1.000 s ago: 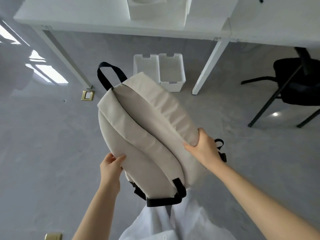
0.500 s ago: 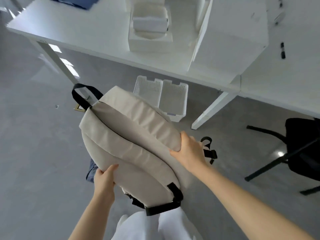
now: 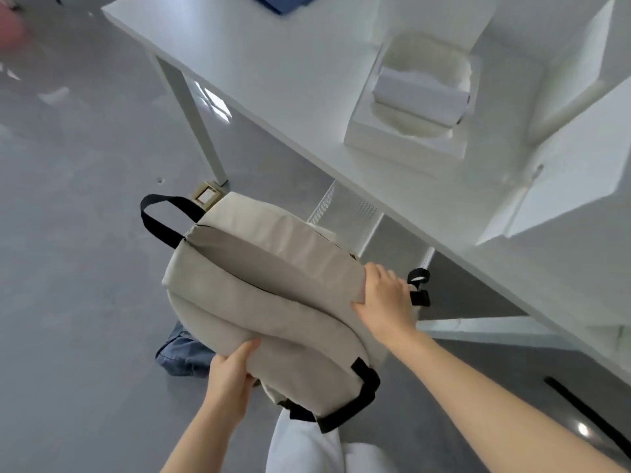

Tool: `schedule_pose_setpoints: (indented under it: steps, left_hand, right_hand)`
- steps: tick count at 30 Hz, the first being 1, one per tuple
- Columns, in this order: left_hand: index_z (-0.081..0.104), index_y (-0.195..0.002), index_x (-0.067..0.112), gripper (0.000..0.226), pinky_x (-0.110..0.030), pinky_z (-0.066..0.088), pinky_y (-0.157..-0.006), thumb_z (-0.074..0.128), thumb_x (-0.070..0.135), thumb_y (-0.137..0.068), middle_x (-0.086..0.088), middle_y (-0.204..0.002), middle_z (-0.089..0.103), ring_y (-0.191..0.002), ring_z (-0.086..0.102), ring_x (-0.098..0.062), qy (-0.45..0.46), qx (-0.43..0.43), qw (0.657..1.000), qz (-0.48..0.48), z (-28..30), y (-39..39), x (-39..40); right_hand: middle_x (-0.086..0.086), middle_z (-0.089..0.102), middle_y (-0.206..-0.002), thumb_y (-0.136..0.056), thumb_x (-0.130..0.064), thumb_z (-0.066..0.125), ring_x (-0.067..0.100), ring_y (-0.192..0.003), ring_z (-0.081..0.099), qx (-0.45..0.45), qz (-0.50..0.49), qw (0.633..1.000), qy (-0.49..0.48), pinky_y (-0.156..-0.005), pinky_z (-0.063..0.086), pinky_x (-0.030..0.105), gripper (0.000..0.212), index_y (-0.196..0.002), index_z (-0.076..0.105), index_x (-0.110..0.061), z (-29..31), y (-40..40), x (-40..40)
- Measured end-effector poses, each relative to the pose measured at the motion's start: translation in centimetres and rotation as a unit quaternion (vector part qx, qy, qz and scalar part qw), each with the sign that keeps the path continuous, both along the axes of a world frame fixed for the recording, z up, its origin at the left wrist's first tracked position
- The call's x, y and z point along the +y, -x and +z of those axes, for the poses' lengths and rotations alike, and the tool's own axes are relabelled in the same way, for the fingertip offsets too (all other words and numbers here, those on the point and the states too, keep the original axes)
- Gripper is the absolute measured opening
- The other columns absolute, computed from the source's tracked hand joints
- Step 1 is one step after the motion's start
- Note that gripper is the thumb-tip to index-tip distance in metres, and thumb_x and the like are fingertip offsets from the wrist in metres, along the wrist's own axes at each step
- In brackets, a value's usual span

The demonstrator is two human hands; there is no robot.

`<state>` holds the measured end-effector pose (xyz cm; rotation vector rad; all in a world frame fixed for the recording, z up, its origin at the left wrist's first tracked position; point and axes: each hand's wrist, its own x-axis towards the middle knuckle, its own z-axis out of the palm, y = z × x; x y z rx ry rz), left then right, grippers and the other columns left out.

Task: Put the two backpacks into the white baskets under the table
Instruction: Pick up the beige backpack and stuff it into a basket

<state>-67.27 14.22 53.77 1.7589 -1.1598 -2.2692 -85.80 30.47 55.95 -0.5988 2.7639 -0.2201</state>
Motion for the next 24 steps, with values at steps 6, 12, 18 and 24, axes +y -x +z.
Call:
schedule_pose_setpoints:
  steps: [6, 12, 18, 24]
  left_hand:
    - [0.053, -0.112, 0.012, 0.037, -0.05, 0.052, -0.089, 0.072, 0.022, -0.082, -0.005, -0.097, 0.066, -0.093, 0.063, -0.031, 0.029, -0.035, 0.995, 0.083, -9.4, 6.7, -2.7]
    - [0.052, -0.119, 0.017, 0.037, -0.038, 0.053, -0.078, 0.069, 0.017, -0.086, 0.001, -0.104, 0.066, -0.093, 0.063, -0.021, 0.05, 0.027, 0.988, 0.141, -18.8, 14.7, -5.2]
    - [0.06, -0.097, 0.016, 0.012, -0.032, 0.054, -0.075, 0.067, 0.014, -0.088, -0.002, -0.102, 0.07, -0.092, 0.066, -0.02, 0.056, 0.145, 0.977, 0.144, -21.6, 22.1, -7.1]
    - [0.064, -0.098, 0.012, 0.014, -0.037, 0.057, -0.078, 0.069, 0.015, -0.086, -0.005, -0.098, 0.072, -0.091, 0.069, -0.022, 0.19, 0.212, 0.956, 0.068, -26.2, 27.8, -7.4]
  right_hand:
    - [0.009, 0.058, -0.119, -0.079, -0.027, 0.068, 0.033, -0.111, 0.053, -0.001, 0.041, 0.999, 0.012, -0.094, 0.04, 0.043, 0.048, -0.118, 0.045, -0.01, -9.3, 7.9, -5.1]
    - [0.017, 0.057, -0.115, -0.076, -0.023, 0.071, 0.039, -0.106, 0.055, 0.018, 0.02, 0.997, 0.071, -0.087, 0.045, 0.05, 0.047, -0.11, 0.047, -0.004, -19.8, 16.4, -8.0]
    - [0.023, 0.057, -0.114, -0.072, -0.02, 0.074, 0.042, -0.106, 0.055, 0.08, -0.055, 0.975, 0.199, -0.086, 0.046, 0.051, 0.051, -0.112, 0.05, 0.001, -24.8, 23.7, -9.6]
    - [0.02, 0.057, -0.114, -0.07, -0.018, 0.073, 0.036, -0.106, 0.055, 0.078, -0.126, 0.938, 0.313, -0.087, 0.047, 0.046, 0.051, -0.111, 0.049, 0.001, -30.3, 28.6, -9.7]
